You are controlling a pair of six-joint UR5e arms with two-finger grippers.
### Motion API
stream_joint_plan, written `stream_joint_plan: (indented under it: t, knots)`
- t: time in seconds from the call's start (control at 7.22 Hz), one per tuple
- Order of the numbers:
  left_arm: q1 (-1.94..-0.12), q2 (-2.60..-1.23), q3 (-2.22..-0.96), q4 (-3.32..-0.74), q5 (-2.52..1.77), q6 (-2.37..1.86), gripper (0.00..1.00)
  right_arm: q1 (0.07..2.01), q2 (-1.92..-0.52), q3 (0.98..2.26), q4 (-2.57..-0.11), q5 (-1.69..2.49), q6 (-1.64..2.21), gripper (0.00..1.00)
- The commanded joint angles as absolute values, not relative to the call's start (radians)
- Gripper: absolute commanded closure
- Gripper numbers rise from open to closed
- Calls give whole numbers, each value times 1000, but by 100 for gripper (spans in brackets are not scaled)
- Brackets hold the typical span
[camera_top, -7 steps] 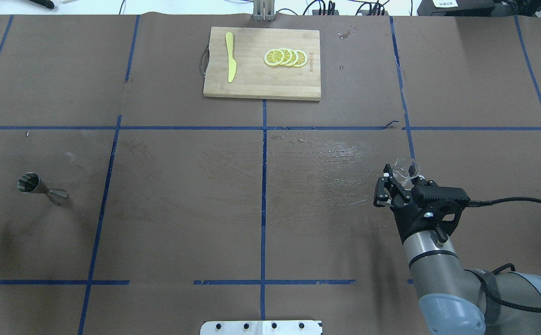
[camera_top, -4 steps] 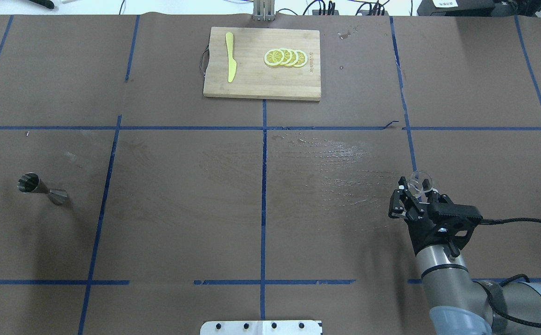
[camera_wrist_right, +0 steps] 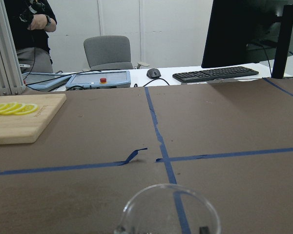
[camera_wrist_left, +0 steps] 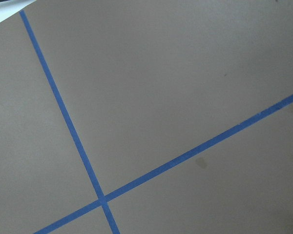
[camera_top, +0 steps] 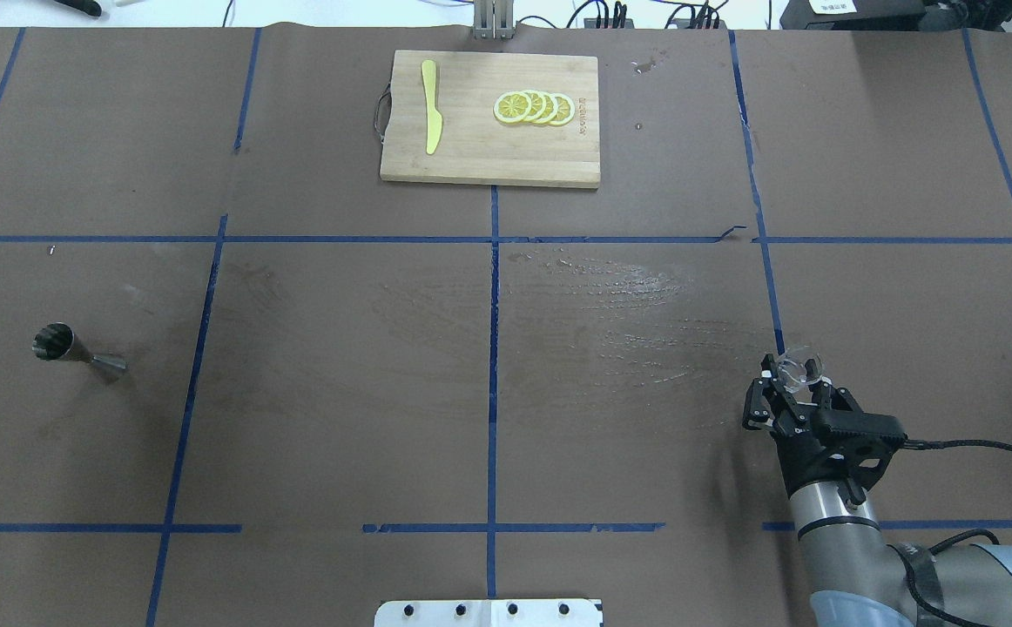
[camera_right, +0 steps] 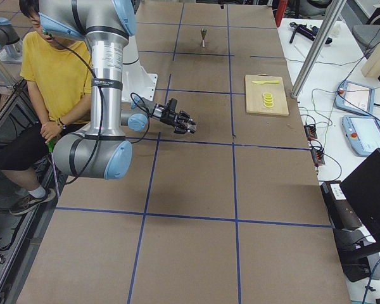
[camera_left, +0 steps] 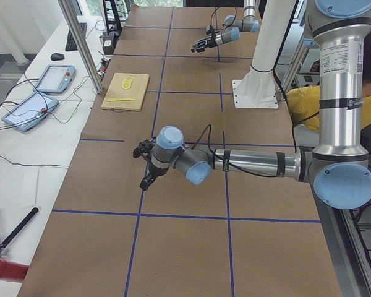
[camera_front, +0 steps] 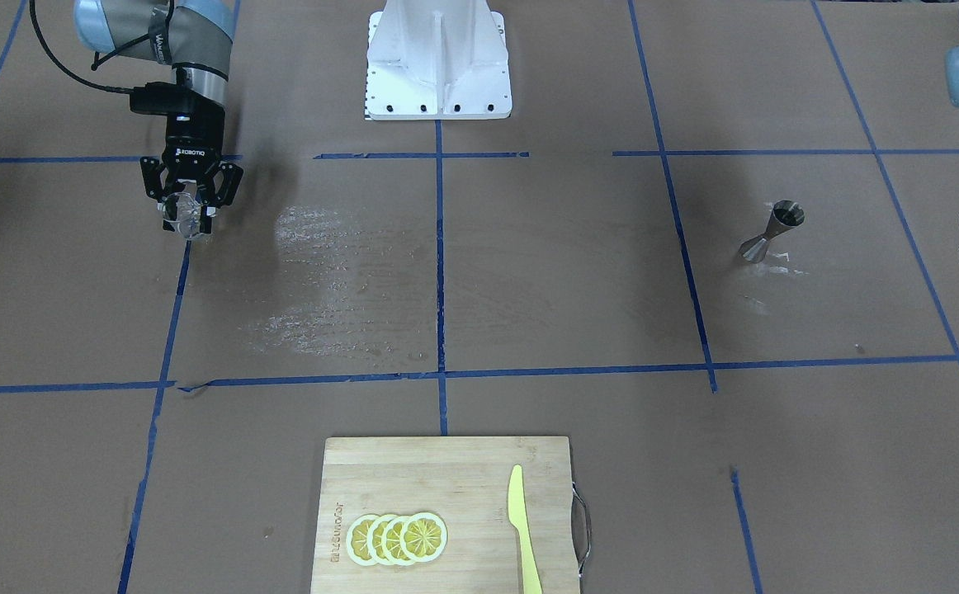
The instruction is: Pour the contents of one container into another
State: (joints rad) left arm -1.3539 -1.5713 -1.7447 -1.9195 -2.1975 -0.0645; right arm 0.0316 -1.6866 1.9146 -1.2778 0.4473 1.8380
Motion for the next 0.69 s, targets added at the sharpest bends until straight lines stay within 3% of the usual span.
stream_joint_plan:
  t: [0.0,0.55]
  knots:
    - [-1361,-1577,-1763,-1884,-2200,-66,0,31,-1687,1881,-1278,459,1864,100]
    - [-1361,-1578,-1769,-1884,-2201,-67,0,35,-1701,1868,-1278,491,1878,100]
